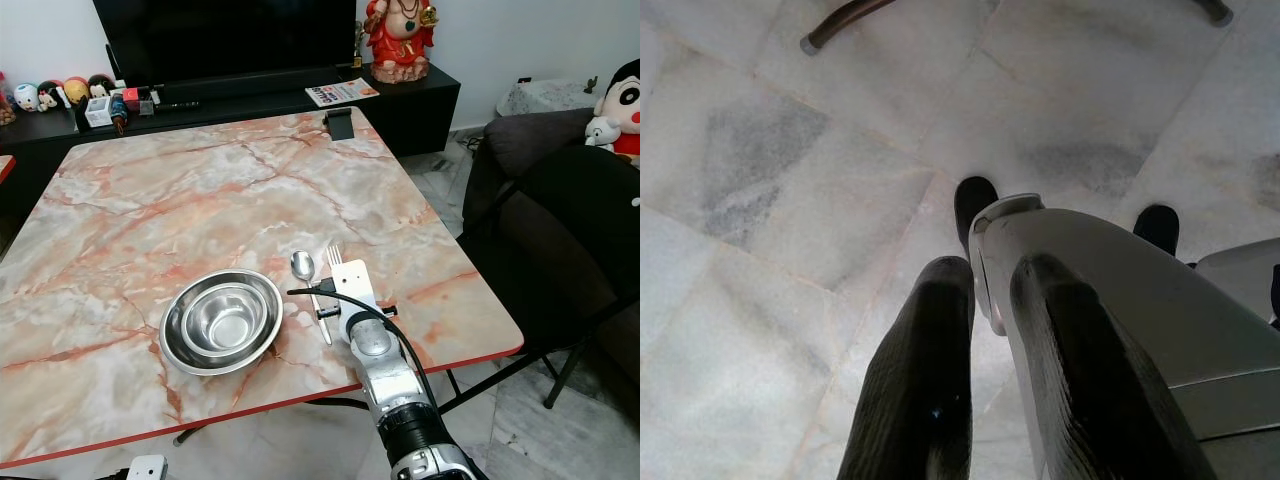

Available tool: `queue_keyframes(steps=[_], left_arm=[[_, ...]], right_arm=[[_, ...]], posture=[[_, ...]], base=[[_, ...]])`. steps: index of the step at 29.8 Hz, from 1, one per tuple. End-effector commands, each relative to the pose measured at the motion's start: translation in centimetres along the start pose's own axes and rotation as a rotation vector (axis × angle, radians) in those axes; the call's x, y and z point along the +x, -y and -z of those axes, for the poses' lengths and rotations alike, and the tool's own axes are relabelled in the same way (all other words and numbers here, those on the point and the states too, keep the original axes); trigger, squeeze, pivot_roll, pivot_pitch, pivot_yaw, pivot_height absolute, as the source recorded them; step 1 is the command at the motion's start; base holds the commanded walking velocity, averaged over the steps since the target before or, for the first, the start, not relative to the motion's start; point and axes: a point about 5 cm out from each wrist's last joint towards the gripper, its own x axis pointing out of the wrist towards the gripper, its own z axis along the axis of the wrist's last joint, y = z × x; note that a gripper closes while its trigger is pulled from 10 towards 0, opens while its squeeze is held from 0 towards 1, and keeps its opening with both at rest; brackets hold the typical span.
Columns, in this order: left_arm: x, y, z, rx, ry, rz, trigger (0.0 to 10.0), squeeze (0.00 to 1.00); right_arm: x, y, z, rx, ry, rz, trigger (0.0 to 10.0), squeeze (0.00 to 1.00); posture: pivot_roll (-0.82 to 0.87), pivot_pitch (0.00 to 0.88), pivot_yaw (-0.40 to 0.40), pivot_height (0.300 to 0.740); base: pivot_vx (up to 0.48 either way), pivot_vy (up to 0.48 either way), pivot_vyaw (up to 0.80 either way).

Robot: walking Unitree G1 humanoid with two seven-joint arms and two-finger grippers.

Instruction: Setting the table

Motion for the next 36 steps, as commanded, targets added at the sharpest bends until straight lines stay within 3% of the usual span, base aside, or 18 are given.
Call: queue_keyframes(steps=[1, 12, 13, 14, 16, 17, 31, 36], left_arm=[[0.0, -0.2, 0.0, -0.002, -0.004, -0.008, 10.0, 0.0], [0.0, -0.2, -0.1, 0.0, -0.003, -0.009, 10.0, 0.0], [0.0, -0.2, -0.1, 0.0, -0.003, -0.009, 10.0, 0.0], [0.0, -0.2, -0.1, 0.002, -0.003, -0.009, 10.0, 0.0], [0.0, -0.2, -0.1, 0.002, -0.003, -0.009, 10.0, 0.0], [0.0, -0.2, -0.1, 0.002, -0.003, -0.009, 10.0, 0.0], [0.0, -0.1, -0.2, 0.006, -0.003, -0.008, 10.0, 0.0], [0.1, -0.1, -0.3, 0.006, -0.001, -0.007, 10.0, 0.0]], right_arm=[[0.1, 0.0, 0.1, 0.003, -0.016, -0.002, 10.0, 0.0], [0.2, 0.0, 0.2, 0.006, -0.017, 0.002, 10.0, 0.0], [0.2, 0.0, 0.2, 0.007, -0.018, 0.002, 10.0, 0.57], [0.2, 0.0, 0.2, 0.006, -0.019, 0.001, 10.0, 0.71], [0.2, -0.1, 0.2, 0.006, -0.02, 0.001, 10.0, 0.76], [0.2, -0.1, 0.2, 0.007, -0.02, 0.0, 10.0, 1.0], [0.2, -0.2, 0.0, 0.012, -0.013, -0.004, 10.0, 1.0], [0.1, -0.3, -0.9, 0.063, 0.055, -0.002, 10.0, 1.0]], posture=[[-0.03, 0.0, 0.064, 0.74], [-0.03, 0.0, 0.066, 0.74], [-0.03, 0.0, 0.068, 0.74], [-0.03, 0.0, 0.067, 0.74], [-0.03, 0.0, 0.067, 0.74], [-0.03, 0.0, 0.067, 0.74], [-0.04, 0.0, 0.07, 0.74], [-0.04, 0.0, 0.067, 0.74]], base=[[0.0, 0.0, 0.0], [0.0, 0.0, 0.0], [0.0, 0.0, 0.0], [0.0, 0.0, 0.0], [0.0, 0.0, 0.0], [0.0, 0.0, 0.0], [0.0, 0.0, 0.0], [0.0, 0.0, 0.0]])
